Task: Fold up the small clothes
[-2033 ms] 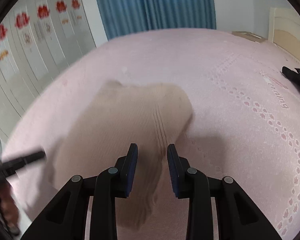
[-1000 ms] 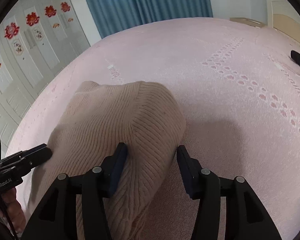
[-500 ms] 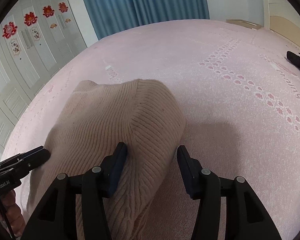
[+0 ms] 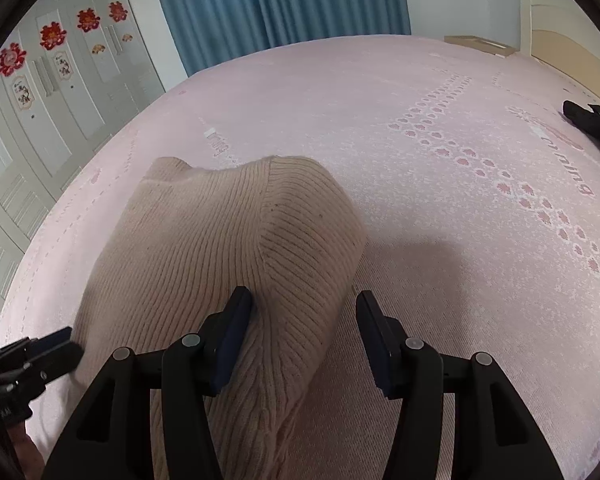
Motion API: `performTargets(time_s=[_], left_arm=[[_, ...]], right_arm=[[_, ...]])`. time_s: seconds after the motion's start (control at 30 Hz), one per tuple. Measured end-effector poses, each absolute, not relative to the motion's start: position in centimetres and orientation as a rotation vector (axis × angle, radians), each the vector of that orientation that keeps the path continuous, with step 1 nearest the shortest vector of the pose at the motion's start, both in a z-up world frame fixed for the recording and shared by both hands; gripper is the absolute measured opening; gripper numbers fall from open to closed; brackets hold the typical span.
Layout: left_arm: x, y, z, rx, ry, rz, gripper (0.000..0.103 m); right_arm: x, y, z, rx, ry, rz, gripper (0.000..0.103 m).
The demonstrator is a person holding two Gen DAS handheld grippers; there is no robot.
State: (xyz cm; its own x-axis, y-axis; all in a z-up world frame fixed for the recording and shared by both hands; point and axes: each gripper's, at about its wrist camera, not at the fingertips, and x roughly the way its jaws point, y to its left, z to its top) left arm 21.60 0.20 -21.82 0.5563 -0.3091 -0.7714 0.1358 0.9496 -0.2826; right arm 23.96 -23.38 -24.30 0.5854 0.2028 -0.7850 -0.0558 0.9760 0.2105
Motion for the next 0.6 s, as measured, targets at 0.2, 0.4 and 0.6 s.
performTargets(time_s=[0.2,0.4,0.6], left_arm=[[20.2,-0.3,-22.1,-0.155,0.976,-0.258,0.043],[19.7,0.4,-21.7,-0.209,0.960,-0.244,0.042],[22.4,1.8,-19.6,-0.212,0.883,-0.229,0.040]], right_arm=[[22.4,-23.4,-23.3,0.153,0.937,0.148,0.052],[20.6,-23.5,-22.2,0.119,0.935,0.160,0.052],[20.5,-23.7,-20.4,0.098,0.866,0.154,0.052]])
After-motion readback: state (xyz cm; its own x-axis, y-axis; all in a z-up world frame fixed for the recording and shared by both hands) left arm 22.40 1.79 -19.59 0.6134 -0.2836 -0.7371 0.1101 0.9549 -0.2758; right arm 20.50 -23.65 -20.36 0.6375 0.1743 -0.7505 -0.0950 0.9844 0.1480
